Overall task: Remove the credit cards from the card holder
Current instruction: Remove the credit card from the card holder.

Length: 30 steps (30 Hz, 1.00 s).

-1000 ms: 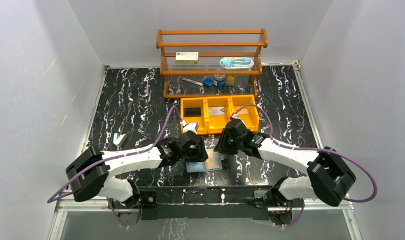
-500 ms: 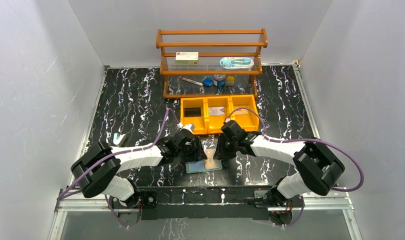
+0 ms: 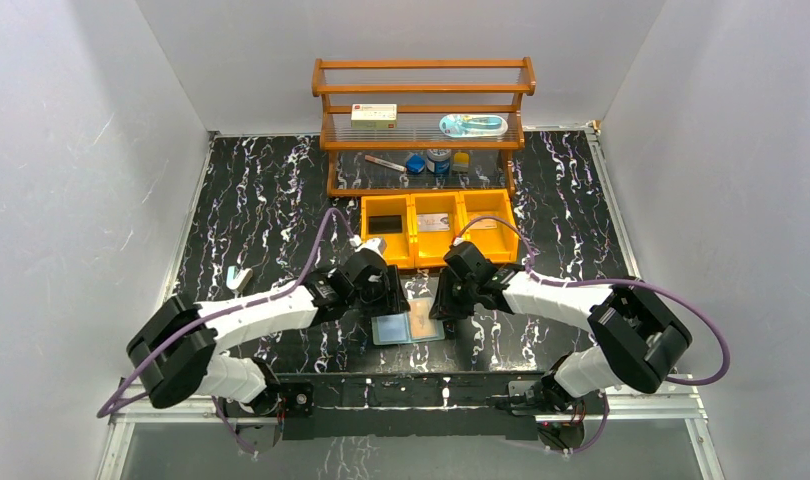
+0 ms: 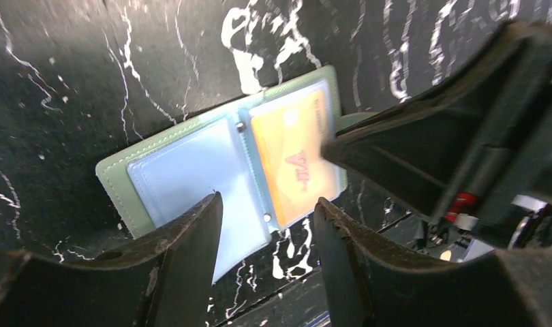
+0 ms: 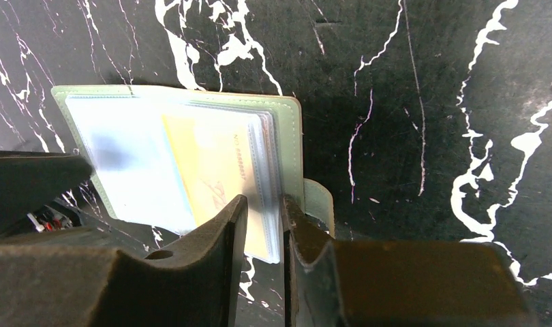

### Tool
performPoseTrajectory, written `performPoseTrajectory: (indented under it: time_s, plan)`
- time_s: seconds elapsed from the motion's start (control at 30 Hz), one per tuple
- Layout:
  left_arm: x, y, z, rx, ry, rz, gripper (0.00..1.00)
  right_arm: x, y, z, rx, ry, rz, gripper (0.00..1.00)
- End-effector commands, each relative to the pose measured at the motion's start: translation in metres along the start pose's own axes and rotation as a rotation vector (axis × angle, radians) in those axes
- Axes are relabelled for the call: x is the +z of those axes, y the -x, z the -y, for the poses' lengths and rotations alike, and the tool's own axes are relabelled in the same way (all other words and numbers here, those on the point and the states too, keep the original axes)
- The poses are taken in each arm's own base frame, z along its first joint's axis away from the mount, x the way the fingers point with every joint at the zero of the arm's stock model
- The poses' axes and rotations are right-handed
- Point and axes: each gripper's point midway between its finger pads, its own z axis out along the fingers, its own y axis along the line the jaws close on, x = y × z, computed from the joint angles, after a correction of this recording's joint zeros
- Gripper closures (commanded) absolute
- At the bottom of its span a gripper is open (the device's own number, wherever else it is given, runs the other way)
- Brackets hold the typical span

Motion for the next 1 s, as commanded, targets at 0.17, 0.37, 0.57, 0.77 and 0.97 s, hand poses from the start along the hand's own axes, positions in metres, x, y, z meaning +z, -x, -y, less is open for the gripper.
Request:
performPoseTrajectory:
  time_s: [0.17, 0.37, 0.57, 0.77, 0.97]
  plan:
    - [-0.010, 0.011, 0.043, 0.084, -0.171, -0.015, 0.49, -0.004, 0.003, 0.000, 0.022, -0.002, 0.020, 0.68]
    - [0.014, -0.011, 0.023, 0.038, -0.100, -0.104, 0.54, -0.004, 0.002, 0.000, 0.035, 0.003, 0.017, 0.68]
    - [0.022, -0.024, 0.001, -0.012, -0.059, -0.108, 0.59, -0.001, 0.001, -0.001, 0.040, 0.008, 0.010, 0.68]
    - [0.029, -0.036, -0.009, -0.029, -0.052, -0.133, 0.69, 0.000, 0.001, -0.003, 0.042, 0.013, 0.005, 0.68]
    - [0.032, -0.040, -0.013, -0.035, -0.043, -0.144, 0.76, 0.001, 0.000, -0.003, 0.045, 0.015, 0.001, 0.68]
